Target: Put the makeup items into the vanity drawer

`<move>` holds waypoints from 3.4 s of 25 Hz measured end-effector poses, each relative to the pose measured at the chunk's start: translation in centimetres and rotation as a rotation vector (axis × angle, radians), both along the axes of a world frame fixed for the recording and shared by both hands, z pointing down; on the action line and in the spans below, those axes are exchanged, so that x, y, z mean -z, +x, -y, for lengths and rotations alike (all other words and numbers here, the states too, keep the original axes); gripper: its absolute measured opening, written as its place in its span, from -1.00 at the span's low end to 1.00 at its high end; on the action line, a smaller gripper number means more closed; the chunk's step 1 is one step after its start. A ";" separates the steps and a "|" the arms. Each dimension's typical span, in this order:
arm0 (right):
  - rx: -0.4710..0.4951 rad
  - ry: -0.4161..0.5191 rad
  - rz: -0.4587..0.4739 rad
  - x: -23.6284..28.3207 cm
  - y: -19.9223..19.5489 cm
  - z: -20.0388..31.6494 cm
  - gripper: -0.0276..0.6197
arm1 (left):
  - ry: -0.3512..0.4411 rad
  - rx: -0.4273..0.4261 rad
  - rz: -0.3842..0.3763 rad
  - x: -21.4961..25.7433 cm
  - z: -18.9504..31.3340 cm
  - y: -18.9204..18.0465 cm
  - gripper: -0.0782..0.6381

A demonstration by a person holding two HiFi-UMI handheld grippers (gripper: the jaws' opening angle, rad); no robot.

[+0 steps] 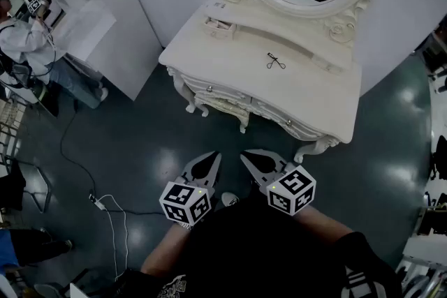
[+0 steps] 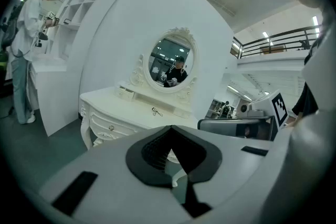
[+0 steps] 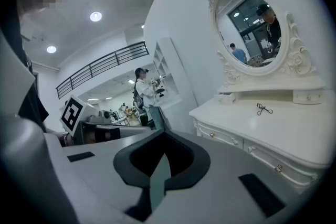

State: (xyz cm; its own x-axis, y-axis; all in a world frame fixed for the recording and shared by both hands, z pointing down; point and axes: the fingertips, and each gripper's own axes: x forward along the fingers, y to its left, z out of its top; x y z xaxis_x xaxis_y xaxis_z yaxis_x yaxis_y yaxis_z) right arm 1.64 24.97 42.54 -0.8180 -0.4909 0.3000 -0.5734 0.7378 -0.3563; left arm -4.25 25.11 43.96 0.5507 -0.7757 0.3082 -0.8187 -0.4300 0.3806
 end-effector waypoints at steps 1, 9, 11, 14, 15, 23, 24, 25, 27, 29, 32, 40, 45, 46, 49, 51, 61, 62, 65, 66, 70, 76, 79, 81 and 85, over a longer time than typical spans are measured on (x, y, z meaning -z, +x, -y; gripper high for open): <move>-0.001 0.001 0.000 0.0 0.0 0.0 -0.82 | 0.000 -0.001 0.001 0.0 0.0 0.0 -0.78; 0.005 -0.007 0.028 0.0 0.1 0.0 -0.82 | -0.002 -0.002 0.004 -0.1 0.0 0.1 -0.78; 0.008 -0.018 0.038 0.0 0.0 0.0 -0.82 | -0.003 -0.001 0.003 -0.1 -0.1 0.1 -0.78; 0.007 -0.027 0.041 -0.2 0.1 0.1 -0.82 | -0.004 0.000 0.002 -0.2 -0.1 0.1 -0.78; 0.008 -0.029 0.041 -0.2 0.1 0.1 -0.82 | -0.004 0.001 0.001 -0.3 -0.1 0.1 -0.78; 0.009 -0.025 0.030 -0.1 0.5 0.7 -0.82 | -0.006 -0.006 0.000 -0.1 0.6 0.7 -0.78; 0.008 -0.024 0.029 -0.1 0.6 0.8 -0.82 | -0.007 -0.008 -0.001 -0.1 0.7 0.8 -0.78; 0.007 -0.022 0.027 -0.1 0.7 1.0 -0.82 | -0.008 -0.009 -0.002 -0.2 0.9 0.9 -0.78; 0.005 -0.021 0.025 -0.2 0.9 1.2 -0.82 | -0.010 -0.011 -0.003 -0.3 1.1 1.1 -0.78; 0.001 -0.022 0.023 -0.3 1.2 1.5 -0.82 | -0.012 -0.016 -0.004 -0.4 1.4 1.4 -0.78; -0.008 -0.028 0.021 -0.4 1.8 2.1 -0.82 | -0.014 -0.022 -0.002 -0.5 1.9 2.0 -0.78; -0.025 -0.036 0.014 -0.7 3.3 3.6 -0.82 | -0.020 -0.039 0.004 -0.8 3.5 3.6 -0.78; -0.038 -0.046 0.010 -0.9 4.3 4.9 -0.82 | -0.030 -0.057 -0.001 -1.1 4.8 4.9 -0.78; -0.041 -0.048 0.010 -0.9 4.5 5.1 -0.82 | -0.032 -0.061 -0.002 -1.2 5.0 5.1 -0.78; -0.048 -0.055 0.007 -1.1 5.2 5.8 -0.82 | -0.037 -0.069 -0.005 -1.3 5.7 5.9 -0.78; -0.051 -0.061 0.005 -1.2 5.6 6.3 -0.82 | -0.043 -0.074 -0.009 -1.4 6.2 6.3 -0.78; -0.064 -0.080 0.000 -1.5 7.1 9.8 -0.82 | -0.058 -0.093 -0.017 -1.8 9.5 8.0 -0.78; -0.067 -0.080 0.000 -1.5 7.3 10.2 -0.82 | -0.059 -0.094 -0.018 -1.8 9.9 8.2 -0.78; -0.077 -0.079 0.002 -1.5 8.0 11.8 -0.82 | -0.062 -0.097 -0.018 -1.9 11.2 8.7 -0.78; -0.080 -0.079 0.003 -1.5 8.2 12.3 -0.82 | -0.063 -0.097 -0.017 -2.0 11.6 8.8 -0.78; -0.076 -0.082 0.002 -1.6 8.7 13.9 -0.82 | -0.069 -0.098 -0.016 -2.1 13.0 9.4 -0.78; -0.065 -0.092 -0.014 -2.5 10.0 16.7 -0.82 | -0.088 -0.104 -0.023 -2.8 15.8 10.9 -0.78; -0.056 -0.095 -0.032 -3.1 11.0 18.3 -0.82 | -0.106 -0.105 -0.024 -3.4 17.2 11.7 -0.78; -0.055 -0.094 -0.043 -3.6 11.6 19.6 -0.82 | -0.124 -0.103 -0.024 -3.9 18.2 12.2 -0.78; -0.046 -0.090 -0.056 -4.5 12.5 22.8 -0.82 | -0.149 -0.093 -0.023 -5.0 21.1 12.9 -0.78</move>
State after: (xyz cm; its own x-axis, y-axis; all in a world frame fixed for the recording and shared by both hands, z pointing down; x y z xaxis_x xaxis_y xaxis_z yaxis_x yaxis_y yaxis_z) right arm 14.16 2.15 47.09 -0.7757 -0.4968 0.3891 -0.6271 0.6763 -0.3865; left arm 8.67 3.99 48.93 0.6264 -0.6678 0.4020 -0.7681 -0.4412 0.4641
